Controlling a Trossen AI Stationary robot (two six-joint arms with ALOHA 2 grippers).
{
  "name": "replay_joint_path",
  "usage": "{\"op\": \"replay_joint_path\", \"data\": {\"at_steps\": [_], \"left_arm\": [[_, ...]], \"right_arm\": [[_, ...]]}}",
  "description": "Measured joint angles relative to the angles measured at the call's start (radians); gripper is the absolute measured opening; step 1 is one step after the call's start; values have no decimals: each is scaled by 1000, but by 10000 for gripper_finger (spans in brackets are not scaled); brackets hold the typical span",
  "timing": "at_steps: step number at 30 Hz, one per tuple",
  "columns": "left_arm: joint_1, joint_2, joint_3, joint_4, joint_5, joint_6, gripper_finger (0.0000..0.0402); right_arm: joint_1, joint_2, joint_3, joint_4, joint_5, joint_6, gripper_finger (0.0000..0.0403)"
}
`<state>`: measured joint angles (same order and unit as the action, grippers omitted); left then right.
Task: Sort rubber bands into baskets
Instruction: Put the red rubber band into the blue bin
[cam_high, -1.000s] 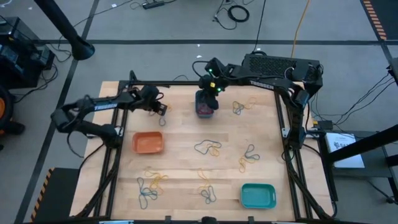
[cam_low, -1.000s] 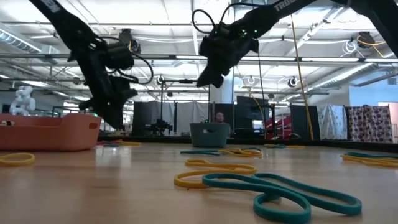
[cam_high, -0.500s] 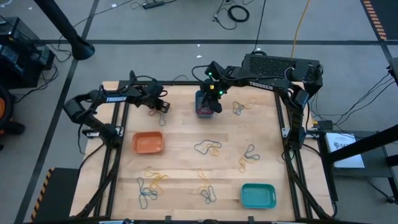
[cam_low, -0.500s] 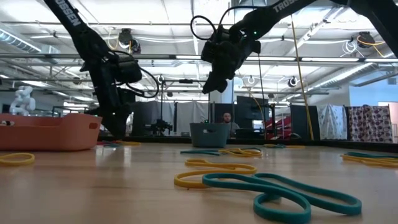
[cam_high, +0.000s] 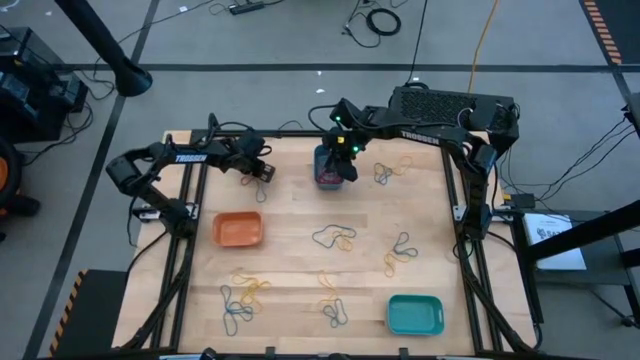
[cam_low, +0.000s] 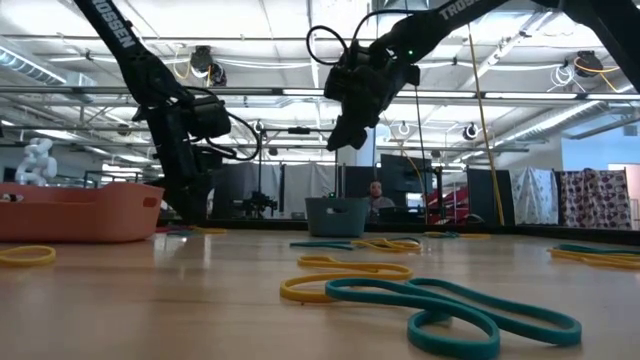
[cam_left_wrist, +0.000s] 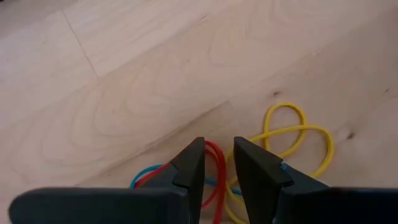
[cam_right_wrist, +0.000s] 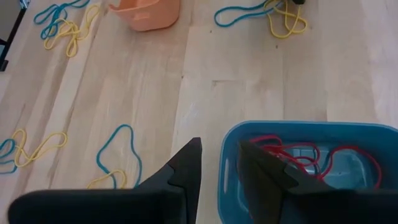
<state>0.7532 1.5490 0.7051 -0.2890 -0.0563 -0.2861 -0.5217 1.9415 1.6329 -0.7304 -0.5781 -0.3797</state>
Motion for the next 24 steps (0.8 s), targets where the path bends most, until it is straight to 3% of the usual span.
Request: {"op": "replay_joint_path", "data": {"at_steps": [3, 8, 13, 24], "left_arm": [[0, 0, 0, -7, 0, 6, 73], [0, 0, 0, -7, -1, 35, 12], [-10, -30, 0, 3, -24, 85, 8], [-152, -357, 0, -61, -36, 109, 3]], "right_arm": [[0, 0, 0, -1, 0, 1, 96], [0, 0, 0, -1, 0, 19, 96], [0, 0, 0, -4, 0, 27, 96], [59, 0, -53, -2, 0, -110, 96]]}}
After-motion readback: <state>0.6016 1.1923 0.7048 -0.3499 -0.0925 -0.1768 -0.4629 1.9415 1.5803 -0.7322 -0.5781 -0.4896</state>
